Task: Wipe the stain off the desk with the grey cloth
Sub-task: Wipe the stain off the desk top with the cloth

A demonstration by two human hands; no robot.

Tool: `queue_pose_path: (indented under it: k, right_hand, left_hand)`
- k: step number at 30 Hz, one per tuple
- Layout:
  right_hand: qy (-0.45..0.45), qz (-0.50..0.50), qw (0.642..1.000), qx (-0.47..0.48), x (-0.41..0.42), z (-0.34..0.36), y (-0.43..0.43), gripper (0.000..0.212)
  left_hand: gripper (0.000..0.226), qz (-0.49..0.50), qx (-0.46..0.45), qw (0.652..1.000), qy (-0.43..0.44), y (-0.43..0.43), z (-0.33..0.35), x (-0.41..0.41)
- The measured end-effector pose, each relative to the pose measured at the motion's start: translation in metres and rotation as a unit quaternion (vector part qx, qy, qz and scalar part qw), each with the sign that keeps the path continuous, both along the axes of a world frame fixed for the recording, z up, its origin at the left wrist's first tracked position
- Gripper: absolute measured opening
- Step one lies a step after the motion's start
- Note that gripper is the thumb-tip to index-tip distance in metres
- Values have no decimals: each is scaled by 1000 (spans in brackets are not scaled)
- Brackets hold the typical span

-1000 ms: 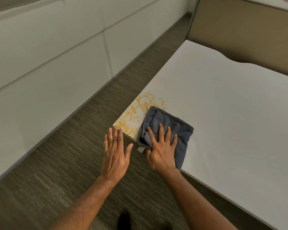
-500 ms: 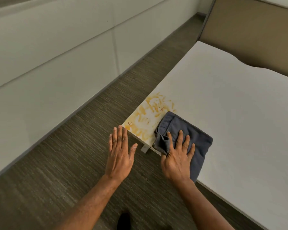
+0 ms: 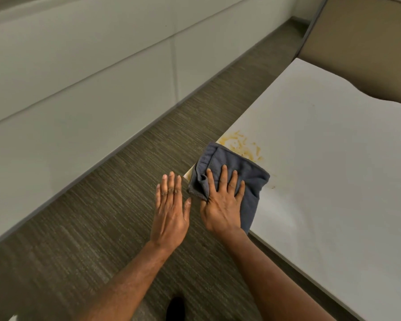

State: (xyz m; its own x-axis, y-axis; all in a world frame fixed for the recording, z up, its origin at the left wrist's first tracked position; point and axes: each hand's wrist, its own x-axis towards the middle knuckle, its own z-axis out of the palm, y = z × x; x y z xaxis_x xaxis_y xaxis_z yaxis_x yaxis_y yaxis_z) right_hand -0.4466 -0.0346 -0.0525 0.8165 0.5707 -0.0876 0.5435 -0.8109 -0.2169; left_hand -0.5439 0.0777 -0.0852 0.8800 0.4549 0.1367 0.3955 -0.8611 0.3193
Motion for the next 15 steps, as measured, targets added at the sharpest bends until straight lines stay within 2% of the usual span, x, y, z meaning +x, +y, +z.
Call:
queue_pose_path:
  k: [15]
  right_hand:
    - [-13, 68, 998, -11, 22, -3, 59, 76]
  left_hand:
    - [52, 36, -7, 999, -4, 24, 1, 3]
